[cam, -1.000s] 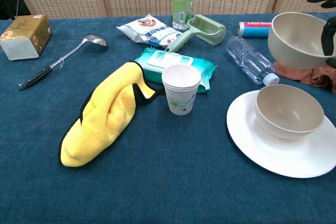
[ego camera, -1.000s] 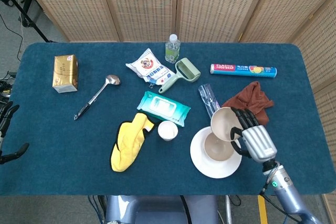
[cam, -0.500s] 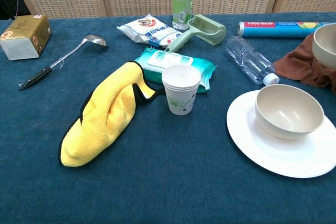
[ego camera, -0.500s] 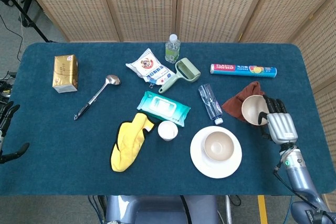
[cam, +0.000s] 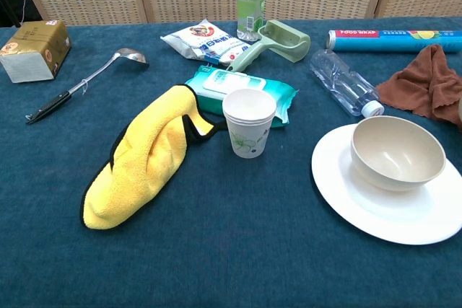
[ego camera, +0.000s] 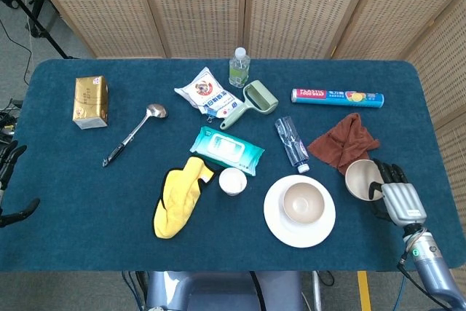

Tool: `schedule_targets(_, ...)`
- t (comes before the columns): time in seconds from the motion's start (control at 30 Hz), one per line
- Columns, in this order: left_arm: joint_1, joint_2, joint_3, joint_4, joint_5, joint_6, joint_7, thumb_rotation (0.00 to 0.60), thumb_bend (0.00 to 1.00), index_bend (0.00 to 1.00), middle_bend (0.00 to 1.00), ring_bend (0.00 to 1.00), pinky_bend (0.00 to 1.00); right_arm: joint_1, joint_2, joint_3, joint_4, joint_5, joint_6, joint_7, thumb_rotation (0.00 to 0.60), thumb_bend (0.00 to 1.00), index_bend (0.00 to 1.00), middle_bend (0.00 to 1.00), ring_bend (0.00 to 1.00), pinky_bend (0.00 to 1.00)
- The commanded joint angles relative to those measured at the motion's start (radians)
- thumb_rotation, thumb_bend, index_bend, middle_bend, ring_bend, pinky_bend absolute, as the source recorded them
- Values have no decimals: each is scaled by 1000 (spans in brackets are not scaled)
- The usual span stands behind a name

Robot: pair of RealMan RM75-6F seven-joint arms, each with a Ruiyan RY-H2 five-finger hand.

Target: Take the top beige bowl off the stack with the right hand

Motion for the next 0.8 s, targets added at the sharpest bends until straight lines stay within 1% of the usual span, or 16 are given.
schedule_targets(0.03, 0, -1, 0, 0, -1, 0, 1, 600, 248, 0, 0, 0, 0, -4, -10, -8, 21, -11, -3, 16, 600, 452, 684, 0, 0, 0)
schedule_targets(0.1, 0, -1, 0, 0, -2, 0, 2, 600, 248, 0, 0, 0, 0, -6, -12, -10, 26, -11, -7, 23, 600, 363, 614, 0, 0, 0)
schedule_targets(0.17, 0, -1, -1, 0, -3, 0, 0, 600, 248, 0, 0, 0, 0, -7, -10, -13, 24, -8, -17, 32, 600, 124, 455, 0, 0, 0)
schedule_targets(0.23, 0, 0, -1, 0, -4, 0, -1, 600, 248, 0, 0, 0, 0, -7, -6, -13, 18, -4, -23, 36, 600, 9, 360, 0, 0, 0)
schedule_targets(0.3, 0, 1, -1, 0, -2, 0, -4, 600, 248, 0, 0, 0, 0, -9, -2, -13, 12, -7, -21, 34, 600, 0, 328, 0, 0, 0)
schedule_targets(0.47, 1, 4, 0, 2, 0, 2, -12, 600, 248, 0, 0, 0, 0, -23, 22, -11, -33, -32, 25, 38, 600, 0, 325, 0, 0, 0)
schedule_targets(0.57, 2, 5, 1, 3, 1, 2, -16, 600, 247, 0, 0, 0, 0, -40, 67, -14, -103, -63, 78, 19, 600, 0, 308, 0, 0, 0)
schedule_targets(0.63, 2, 4, 2, 3, 2, 1, -14, 600, 248, 0, 0, 0, 0, -59, 114, -17, -181, -104, 140, -3, 600, 0, 297, 0, 0, 0)
schedule_targets(0.67, 3, 3, 3, 3, 4, 2, -12, 600, 248, 0, 0, 0, 0, -74, 144, -22, -231, -131, 182, -21, 600, 0, 282, 0, 0, 0)
schedule_targets(0.7, 4, 2, 4, 2, 5, 4, -9, 600, 248, 0, 0, 0, 0, -84, 157, -22, -257, -147, 209, -33, 600, 0, 266, 0, 0, 0)
schedule_targets(0.8, 11, -7, 8, 3, 7, 16, 11, 600, 248, 0, 0, 0, 0, -113, 164, -19, -293, -190, 292, -90, 600, 0, 128, 0, 0, 0)
